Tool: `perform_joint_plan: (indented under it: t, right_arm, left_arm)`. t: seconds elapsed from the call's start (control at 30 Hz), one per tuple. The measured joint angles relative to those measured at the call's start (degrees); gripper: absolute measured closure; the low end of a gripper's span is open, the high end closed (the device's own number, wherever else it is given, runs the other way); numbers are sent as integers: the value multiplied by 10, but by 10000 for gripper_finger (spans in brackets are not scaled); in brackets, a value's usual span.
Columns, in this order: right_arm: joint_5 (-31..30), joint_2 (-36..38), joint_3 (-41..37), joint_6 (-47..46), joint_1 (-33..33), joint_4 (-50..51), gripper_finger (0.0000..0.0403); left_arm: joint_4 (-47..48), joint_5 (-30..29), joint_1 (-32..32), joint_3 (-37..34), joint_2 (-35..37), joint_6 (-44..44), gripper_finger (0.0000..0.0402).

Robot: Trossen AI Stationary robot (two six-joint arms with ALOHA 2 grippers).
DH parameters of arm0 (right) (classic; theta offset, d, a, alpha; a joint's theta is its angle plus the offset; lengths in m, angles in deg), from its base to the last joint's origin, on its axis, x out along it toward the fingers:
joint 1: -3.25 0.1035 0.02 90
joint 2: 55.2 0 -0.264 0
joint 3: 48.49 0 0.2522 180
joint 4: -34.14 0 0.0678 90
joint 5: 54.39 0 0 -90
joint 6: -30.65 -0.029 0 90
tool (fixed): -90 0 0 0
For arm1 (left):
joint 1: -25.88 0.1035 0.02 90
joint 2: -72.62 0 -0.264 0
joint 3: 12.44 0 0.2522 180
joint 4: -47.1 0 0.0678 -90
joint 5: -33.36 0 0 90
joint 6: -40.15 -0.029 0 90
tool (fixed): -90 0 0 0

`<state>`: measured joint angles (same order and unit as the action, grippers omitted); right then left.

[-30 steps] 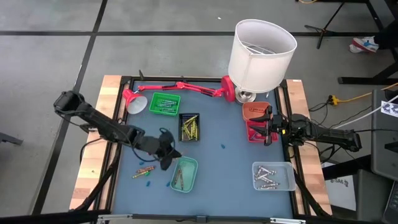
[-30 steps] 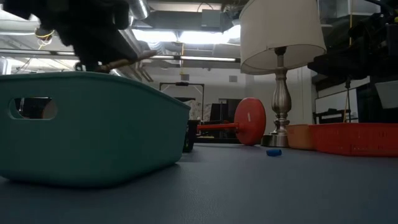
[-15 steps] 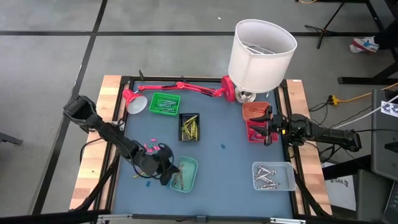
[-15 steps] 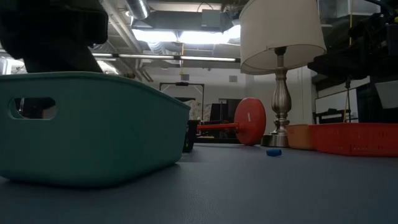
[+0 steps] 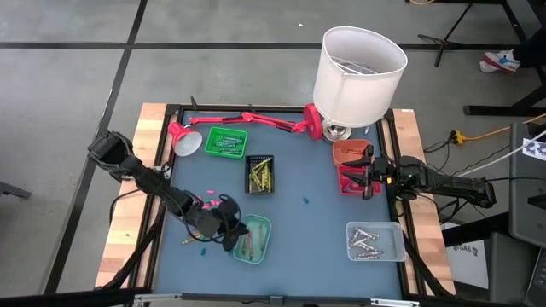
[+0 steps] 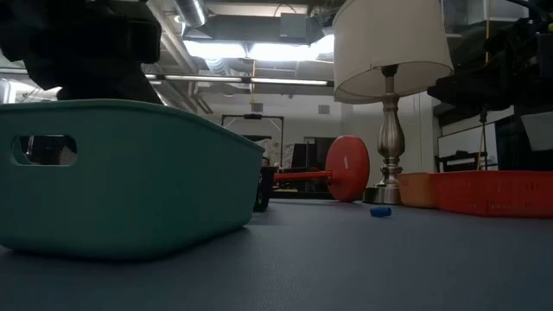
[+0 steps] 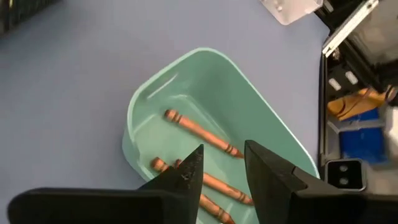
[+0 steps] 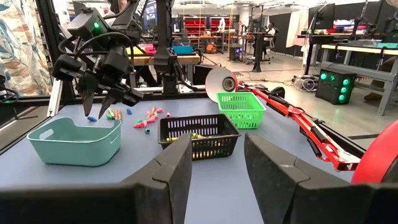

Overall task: Sort crayons
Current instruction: Put the brown crayon into the light green bin

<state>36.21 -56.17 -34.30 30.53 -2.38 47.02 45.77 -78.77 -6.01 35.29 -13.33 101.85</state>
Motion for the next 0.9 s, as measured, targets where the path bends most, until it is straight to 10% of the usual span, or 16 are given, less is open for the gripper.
perform_joint_plan:
  t: [0.5,0.9]
  right_arm:
    - [0,0,0,0,0,0,255]
    - [0,0,0,0,0,0,255]
  left_arm:
    - [-28,24,31,0,86,-245,313]
    - [169,94,39,0,254,-263,321]
